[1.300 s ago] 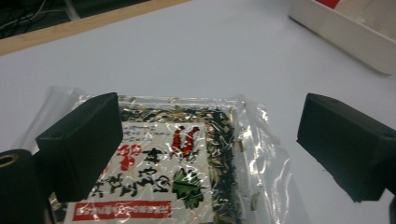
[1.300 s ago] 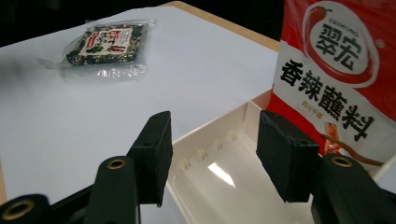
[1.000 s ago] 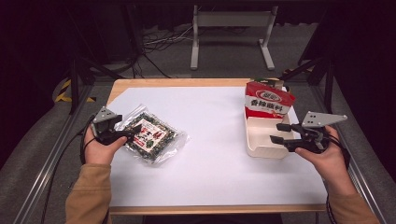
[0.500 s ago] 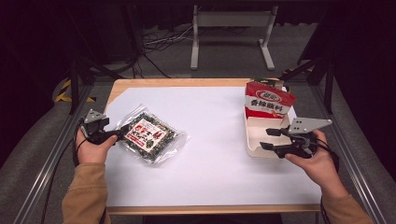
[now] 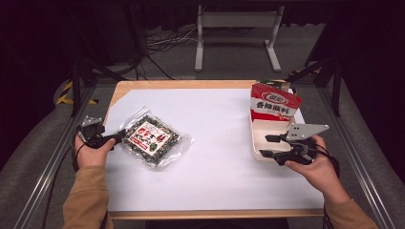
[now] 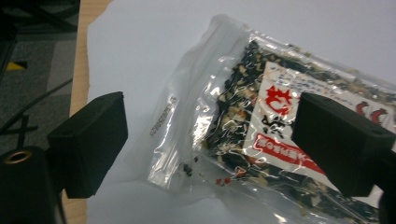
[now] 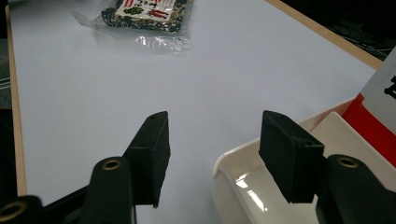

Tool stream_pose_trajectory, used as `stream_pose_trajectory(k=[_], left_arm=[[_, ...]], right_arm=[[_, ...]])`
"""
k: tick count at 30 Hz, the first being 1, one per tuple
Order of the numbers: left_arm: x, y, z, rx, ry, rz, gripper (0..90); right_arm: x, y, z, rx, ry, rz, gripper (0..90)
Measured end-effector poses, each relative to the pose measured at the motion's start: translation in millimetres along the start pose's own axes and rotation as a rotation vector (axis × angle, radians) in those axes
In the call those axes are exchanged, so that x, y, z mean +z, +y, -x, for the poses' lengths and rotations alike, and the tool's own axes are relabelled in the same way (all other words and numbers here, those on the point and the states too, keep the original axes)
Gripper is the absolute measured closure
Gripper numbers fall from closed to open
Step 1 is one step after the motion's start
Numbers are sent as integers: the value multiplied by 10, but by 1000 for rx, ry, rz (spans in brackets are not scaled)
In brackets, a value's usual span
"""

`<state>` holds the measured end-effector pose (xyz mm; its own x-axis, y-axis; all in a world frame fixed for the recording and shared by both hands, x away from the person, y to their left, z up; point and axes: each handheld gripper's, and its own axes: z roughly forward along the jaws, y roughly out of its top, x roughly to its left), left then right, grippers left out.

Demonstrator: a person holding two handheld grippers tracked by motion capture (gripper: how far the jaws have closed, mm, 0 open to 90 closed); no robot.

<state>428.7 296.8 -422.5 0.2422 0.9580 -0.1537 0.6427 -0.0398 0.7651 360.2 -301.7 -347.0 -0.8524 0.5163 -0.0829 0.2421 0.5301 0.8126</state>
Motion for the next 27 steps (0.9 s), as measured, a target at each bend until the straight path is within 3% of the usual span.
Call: stream_pose_trajectory(k=[6, 11, 15, 24, 25, 27], left_arm=[[99, -40, -60, -53, -15, -17, 55], [178, -86, -149, -100, -59, -38, 56], [225, -106, -181, -100, -40, -75, 79], [310, -117, -170, -119, -83, -103, 131], [312, -117, -166, -116, -90, -100, 150], [320, -125, -145, -66, -75, -101, 194]], right_arm=[[47, -6, -17, -6, 4, -13, 420], [65, -14, -25, -8, 9, -15, 417], [82, -25, -40, -8, 13, -21, 416], [106, -47, -52, -9, 11, -33, 412], [109, -49, -52, -10, 10, -33, 412], [116, -50, -55, -12, 8, -36, 410]])
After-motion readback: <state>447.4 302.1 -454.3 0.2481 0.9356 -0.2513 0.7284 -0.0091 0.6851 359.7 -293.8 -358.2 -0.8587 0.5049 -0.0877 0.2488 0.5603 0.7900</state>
